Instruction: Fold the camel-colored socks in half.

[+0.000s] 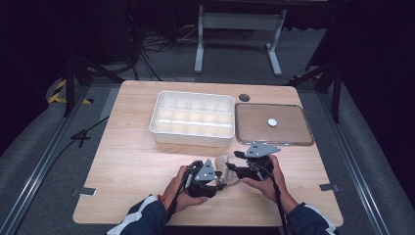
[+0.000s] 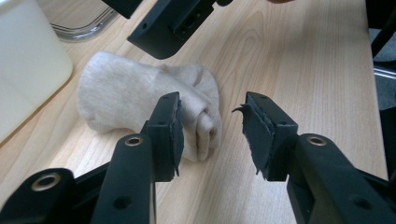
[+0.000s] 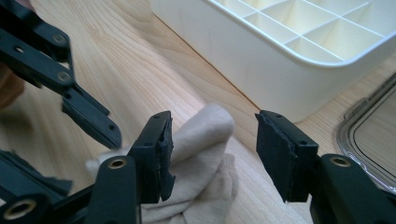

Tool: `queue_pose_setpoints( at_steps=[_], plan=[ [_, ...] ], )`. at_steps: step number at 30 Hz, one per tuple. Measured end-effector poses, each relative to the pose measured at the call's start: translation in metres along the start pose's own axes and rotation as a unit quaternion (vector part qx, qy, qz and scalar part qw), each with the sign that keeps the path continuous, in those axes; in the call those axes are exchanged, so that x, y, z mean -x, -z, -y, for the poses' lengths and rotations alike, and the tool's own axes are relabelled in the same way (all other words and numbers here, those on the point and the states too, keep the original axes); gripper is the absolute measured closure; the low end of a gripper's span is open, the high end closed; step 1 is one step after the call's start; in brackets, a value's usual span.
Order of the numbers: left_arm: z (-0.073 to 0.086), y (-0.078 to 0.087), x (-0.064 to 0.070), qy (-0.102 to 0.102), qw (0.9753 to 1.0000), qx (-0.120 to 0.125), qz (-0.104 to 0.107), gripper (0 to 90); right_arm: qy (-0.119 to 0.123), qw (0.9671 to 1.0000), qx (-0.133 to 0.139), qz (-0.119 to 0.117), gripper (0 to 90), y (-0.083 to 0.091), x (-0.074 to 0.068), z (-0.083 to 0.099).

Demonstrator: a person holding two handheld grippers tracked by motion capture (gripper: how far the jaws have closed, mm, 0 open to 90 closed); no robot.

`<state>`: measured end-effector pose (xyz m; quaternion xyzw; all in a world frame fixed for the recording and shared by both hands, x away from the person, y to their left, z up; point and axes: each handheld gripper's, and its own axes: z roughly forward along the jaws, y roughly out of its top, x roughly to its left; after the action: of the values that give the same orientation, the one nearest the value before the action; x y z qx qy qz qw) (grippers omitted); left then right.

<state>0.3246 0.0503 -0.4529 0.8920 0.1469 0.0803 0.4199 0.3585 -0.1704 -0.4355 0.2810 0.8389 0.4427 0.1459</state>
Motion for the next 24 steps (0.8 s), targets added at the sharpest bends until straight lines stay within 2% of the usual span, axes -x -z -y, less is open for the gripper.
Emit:
queue_pose_setpoints(
  at_steps=[4,8,9,12,14,17,18,19,22,24],
  plan=[
    [0.001,-0.011,0.001,0.003,1.0,-0.007,0.003,59.4,0.001,1.0,-0.007,-0.002,47.1,-0.003,-0.001,0.001],
    [0.003,-0.021,0.002,-0.011,0.9996,-0.025,0.008,61.2,0.003,0.9997,-0.023,0.001,47.5,-0.008,0.001,0.005],
    [0.003,-0.023,0.003,-0.009,0.9996,-0.024,0.009,61.3,0.002,0.9997,-0.026,0.0,47.5,-0.009,0.002,0.006],
    [0.004,-0.023,0.003,-0.01,0.9995,-0.028,0.009,61.1,0.002,0.9984,-0.056,-0.004,47.5,-0.016,0.006,0.012],
    [0.004,-0.022,0.002,-0.009,0.9995,-0.028,0.009,60.9,0.001,0.9979,-0.064,-0.006,47.6,-0.018,0.007,0.014],
    [0.005,-0.017,-0.001,-0.009,0.9995,-0.029,0.006,58.5,-0.023,0.9966,-0.077,-0.016,46.2,-0.021,0.014,0.019],
    [0.005,-0.011,-0.003,-0.012,0.9995,-0.029,0.003,56.2,-0.029,0.9956,-0.084,-0.028,47.7,-0.023,0.016,0.02],
    [0.005,-0.011,-0.003,-0.012,0.9995,-0.029,0.003,54.8,-0.029,0.9956,-0.084,-0.028,47.7,-0.023,0.016,0.02],
    [0.006,0.003,-0.005,-0.027,0.9981,-0.055,-0.009,51.4,-0.055,0.9931,-0.089,-0.052,48.4,-0.025,0.022,0.022],
    [0.009,0.016,-0.01,-0.037,0.9969,-0.067,-0.021,48.1,-0.078,0.9901,-0.092,-0.072,48.4,-0.026,0.027,0.025]
  ],
)
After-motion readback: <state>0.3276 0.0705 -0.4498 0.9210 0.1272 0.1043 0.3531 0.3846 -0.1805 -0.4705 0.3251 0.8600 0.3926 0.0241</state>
